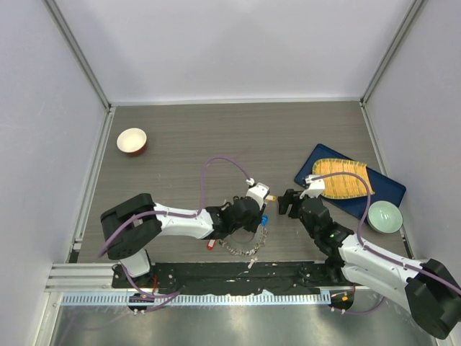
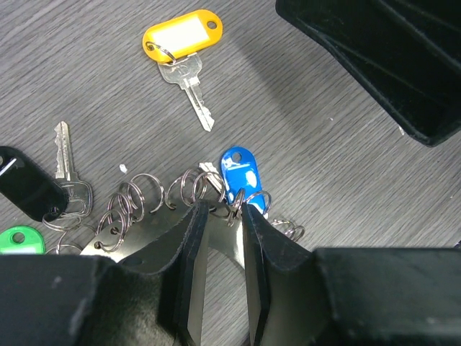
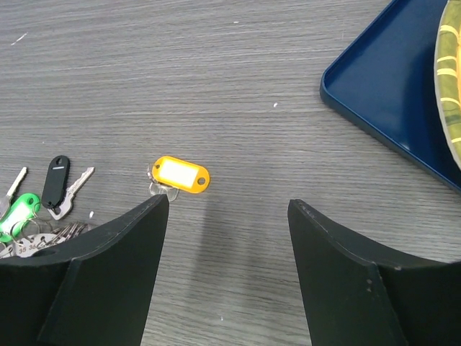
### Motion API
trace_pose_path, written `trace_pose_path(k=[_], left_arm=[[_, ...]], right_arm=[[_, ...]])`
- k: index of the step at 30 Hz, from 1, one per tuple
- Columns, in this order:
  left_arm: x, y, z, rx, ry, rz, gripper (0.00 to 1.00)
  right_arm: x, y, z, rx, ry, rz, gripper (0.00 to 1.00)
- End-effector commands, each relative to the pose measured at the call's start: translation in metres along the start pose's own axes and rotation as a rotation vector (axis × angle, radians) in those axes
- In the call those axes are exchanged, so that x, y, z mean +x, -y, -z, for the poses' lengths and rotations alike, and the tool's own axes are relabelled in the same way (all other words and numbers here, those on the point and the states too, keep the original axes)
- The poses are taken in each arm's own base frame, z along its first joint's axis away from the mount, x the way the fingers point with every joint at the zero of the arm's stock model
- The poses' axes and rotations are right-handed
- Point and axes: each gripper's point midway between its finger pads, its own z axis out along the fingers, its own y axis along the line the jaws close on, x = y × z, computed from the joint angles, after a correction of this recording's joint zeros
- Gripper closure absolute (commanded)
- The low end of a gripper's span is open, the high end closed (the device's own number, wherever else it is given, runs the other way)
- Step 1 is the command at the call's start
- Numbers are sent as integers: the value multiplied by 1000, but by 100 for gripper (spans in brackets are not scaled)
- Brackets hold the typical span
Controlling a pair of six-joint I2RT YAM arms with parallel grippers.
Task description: Put the keys on the keyring
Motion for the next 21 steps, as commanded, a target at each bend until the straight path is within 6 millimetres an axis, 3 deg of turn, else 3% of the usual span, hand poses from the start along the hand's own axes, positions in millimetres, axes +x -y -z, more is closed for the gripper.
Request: trace_pose_path(k=[1,12,15,18,21], left_arm=[[-9,2,-2,13,35,32,71],[-5,4,-12,47,17,67,76],[-5,-5,-15,16,20,103,81],[-8,-24,-14,-43,40,146,90],[-12,-48,-7,-120,62,173,94]], right_arm=[[-25,-13,-4,-32,63,-23,27],[-20,-22,-5,-75,39,-13,27],[-18,-26,-6,-96,23,-7,27],[-16,-32,-7,-126,9,-2,27],[-11,-45,-6,-195,-23,27,28]])
